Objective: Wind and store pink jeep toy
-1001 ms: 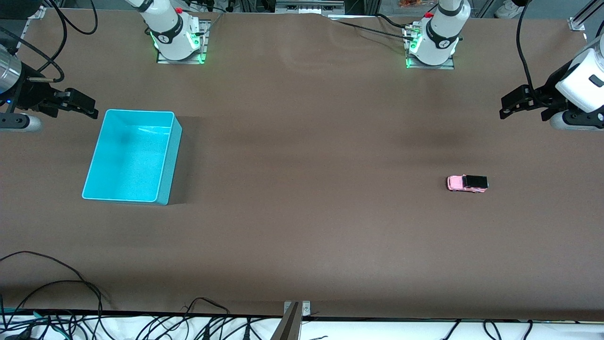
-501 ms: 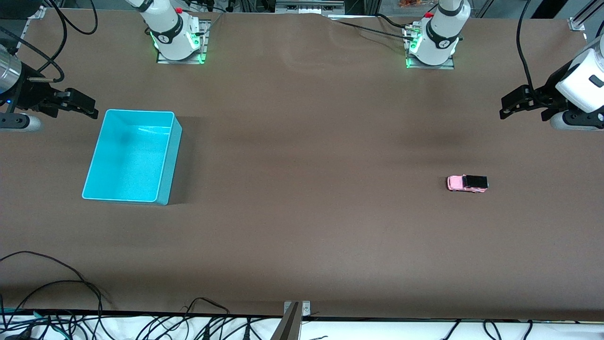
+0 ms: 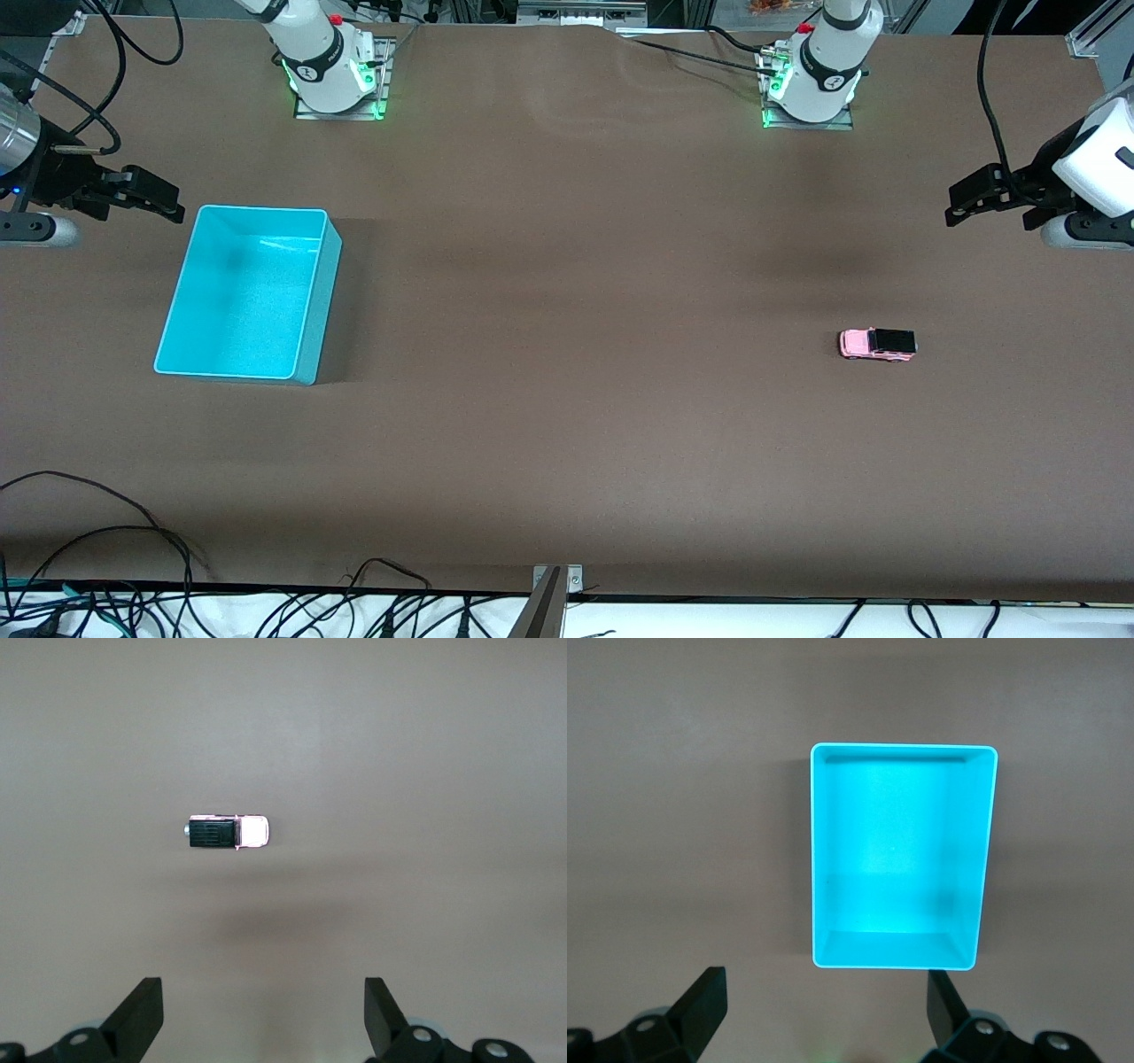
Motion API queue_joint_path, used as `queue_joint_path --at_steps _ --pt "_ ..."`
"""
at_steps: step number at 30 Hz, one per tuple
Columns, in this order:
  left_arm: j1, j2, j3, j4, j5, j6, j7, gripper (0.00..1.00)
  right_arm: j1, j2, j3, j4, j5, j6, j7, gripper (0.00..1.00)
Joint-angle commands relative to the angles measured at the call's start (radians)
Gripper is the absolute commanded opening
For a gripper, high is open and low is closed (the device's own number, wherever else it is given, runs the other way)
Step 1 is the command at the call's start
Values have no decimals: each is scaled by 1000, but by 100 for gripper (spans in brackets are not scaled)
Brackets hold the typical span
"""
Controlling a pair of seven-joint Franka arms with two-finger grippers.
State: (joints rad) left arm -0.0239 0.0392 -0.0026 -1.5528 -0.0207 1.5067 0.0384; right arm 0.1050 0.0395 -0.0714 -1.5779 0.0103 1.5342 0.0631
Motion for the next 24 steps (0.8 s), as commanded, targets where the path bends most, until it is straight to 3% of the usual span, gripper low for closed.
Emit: queue_joint_path --at_steps 1,10,11,18,24 --pt "21 37 0 37 -5 -20 159 100 -1 2 -2 12 -12 -11 -8 100" --pt "62 100 -2 39 14 -14 507 100 -2 2 -2 12 -12 -11 -8 100" --pt "68 116 -2 40 36 22 670 100 -2 2 -2 12 -12 -11 -9 100" --pt "97 145 -2 37 38 46 831 100 -2 2 -2 12 -12 -11 -9 100" --pt "133 217 -2 23 36 111 1116 100 -2 0 -2 12 -12 -11 -9 100"
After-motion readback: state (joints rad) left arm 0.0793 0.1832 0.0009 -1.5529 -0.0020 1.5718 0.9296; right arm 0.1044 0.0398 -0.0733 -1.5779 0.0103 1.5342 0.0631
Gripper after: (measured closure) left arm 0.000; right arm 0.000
